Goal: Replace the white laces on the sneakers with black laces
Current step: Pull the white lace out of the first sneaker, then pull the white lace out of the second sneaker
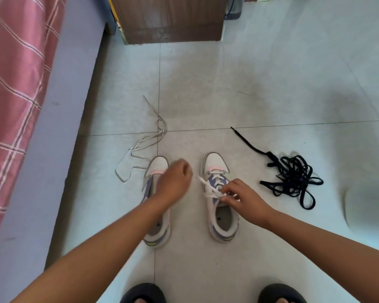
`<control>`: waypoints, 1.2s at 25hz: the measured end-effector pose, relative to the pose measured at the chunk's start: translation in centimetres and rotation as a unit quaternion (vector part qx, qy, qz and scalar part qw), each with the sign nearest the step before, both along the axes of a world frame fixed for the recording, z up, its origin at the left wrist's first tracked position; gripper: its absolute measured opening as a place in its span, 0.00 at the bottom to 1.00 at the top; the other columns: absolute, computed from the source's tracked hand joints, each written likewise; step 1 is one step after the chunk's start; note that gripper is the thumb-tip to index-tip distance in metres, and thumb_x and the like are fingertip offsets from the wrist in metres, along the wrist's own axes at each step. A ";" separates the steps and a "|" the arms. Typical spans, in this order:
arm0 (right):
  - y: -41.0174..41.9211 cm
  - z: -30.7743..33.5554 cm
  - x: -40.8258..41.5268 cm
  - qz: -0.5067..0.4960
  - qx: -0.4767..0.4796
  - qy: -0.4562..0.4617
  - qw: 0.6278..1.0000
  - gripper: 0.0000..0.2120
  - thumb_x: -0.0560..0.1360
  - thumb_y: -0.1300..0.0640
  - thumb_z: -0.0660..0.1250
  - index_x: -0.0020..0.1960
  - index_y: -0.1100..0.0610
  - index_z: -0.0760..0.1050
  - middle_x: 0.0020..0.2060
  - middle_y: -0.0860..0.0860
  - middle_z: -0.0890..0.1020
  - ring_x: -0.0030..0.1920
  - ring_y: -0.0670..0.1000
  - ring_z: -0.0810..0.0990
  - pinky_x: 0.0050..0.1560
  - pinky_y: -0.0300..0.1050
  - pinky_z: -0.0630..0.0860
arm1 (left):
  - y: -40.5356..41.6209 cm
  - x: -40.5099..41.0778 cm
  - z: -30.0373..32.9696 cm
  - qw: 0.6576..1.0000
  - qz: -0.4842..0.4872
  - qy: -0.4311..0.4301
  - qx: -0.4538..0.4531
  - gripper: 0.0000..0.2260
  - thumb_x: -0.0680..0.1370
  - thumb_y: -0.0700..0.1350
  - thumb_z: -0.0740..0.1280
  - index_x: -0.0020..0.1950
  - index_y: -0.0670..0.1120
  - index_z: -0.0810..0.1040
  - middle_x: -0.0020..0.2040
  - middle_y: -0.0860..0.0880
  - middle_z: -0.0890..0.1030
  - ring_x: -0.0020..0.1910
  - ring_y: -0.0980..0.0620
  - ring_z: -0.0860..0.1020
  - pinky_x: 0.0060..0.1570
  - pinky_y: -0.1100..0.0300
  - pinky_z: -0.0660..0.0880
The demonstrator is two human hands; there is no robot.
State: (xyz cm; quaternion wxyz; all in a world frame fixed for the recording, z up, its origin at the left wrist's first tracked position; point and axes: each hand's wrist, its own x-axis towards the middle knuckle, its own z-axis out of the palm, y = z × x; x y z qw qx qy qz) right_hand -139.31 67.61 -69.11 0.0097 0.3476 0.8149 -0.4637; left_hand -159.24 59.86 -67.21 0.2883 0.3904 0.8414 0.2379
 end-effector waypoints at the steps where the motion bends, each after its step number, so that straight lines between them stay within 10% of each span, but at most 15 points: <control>1: -0.1 0.0 0.0 -0.002 -0.004 -0.005 1.000 0.12 0.75 0.57 0.68 0.42 0.42 0.70 0.47 0.47 0.73 0.49 0.47 0.74 0.49 0.30 0.67 | 0.7 -3.1 -0.1 0.999 0.051 0.012 0.015 0.09 0.79 0.44 0.60 0.58 0.45 0.73 0.56 0.44 0.75 0.53 0.45 0.76 0.52 0.54 0.71; 6: -0.4 -0.3 0.0 0.016 -0.009 -0.027 0.999 0.10 0.75 0.52 0.68 0.43 0.39 0.70 0.48 0.42 0.72 0.50 0.43 0.73 0.51 0.35 0.71 | -1.1 -14.4 -3.6 0.950 -0.121 0.179 -0.227 0.43 0.74 0.44 0.69 0.77 0.55 0.41 0.77 0.45 0.37 0.71 0.39 0.59 0.57 0.48 0.72; 10: 0.2 -0.8 -0.7 0.031 -0.040 -0.042 0.998 0.07 0.73 0.49 0.69 0.42 0.40 0.71 0.47 0.42 0.71 0.49 0.43 0.74 0.49 0.34 0.70 | 0.8 -14.8 -6.3 0.894 -0.250 0.227 -0.294 0.46 0.75 0.43 0.67 0.74 0.61 0.33 0.73 0.51 0.26 0.76 0.42 0.42 0.60 0.38 0.68; 14: -0.4 -0.8 -1.2 -0.002 -0.093 -0.025 0.995 0.07 0.71 0.49 0.72 0.44 0.42 0.74 0.44 0.45 0.73 0.46 0.45 0.74 0.46 0.33 0.71 | 3.4 -16.6 -7.5 0.934 -0.156 0.193 -0.257 0.29 0.78 0.44 0.61 0.76 0.55 0.52 0.76 0.50 0.51 0.71 0.39 0.58 0.59 0.45 0.70; 19: 0.6 1.6 -2.4 -0.013 -0.143 -0.022 0.989 0.11 0.70 0.47 0.72 0.49 0.37 0.74 0.45 0.45 0.77 0.47 0.43 0.76 0.48 0.38 0.75 | 3.1 -16.1 -7.0 0.989 -0.004 0.087 -0.120 0.05 0.73 0.33 0.65 0.47 0.40 0.72 0.51 0.39 0.77 0.50 0.39 0.76 0.46 0.52 0.72; 26: 5.9 6.6 -6.8 0.013 -0.026 -0.018 0.999 0.50 0.61 0.39 0.77 0.70 0.28 0.45 0.74 0.39 0.46 0.74 0.41 0.43 0.71 0.45 0.49 | 6.5 -5.3 5.8 0.952 -0.290 -0.096 0.023 0.06 0.71 0.35 0.67 0.42 0.46 0.77 0.38 0.52 0.78 0.37 0.54 0.77 0.38 0.63 0.74; 30: 4.7 8.1 -6.9 -0.044 -0.237 0.059 0.969 0.11 0.75 0.48 0.67 0.57 0.48 0.78 0.54 0.45 0.82 0.57 0.40 0.78 0.62 0.47 0.70 | 7.3 -1.9 10.8 0.932 -0.128 -0.285 0.182 0.06 0.73 0.31 0.68 0.42 0.41 0.76 0.38 0.44 0.79 0.36 0.53 0.80 0.38 0.62 0.78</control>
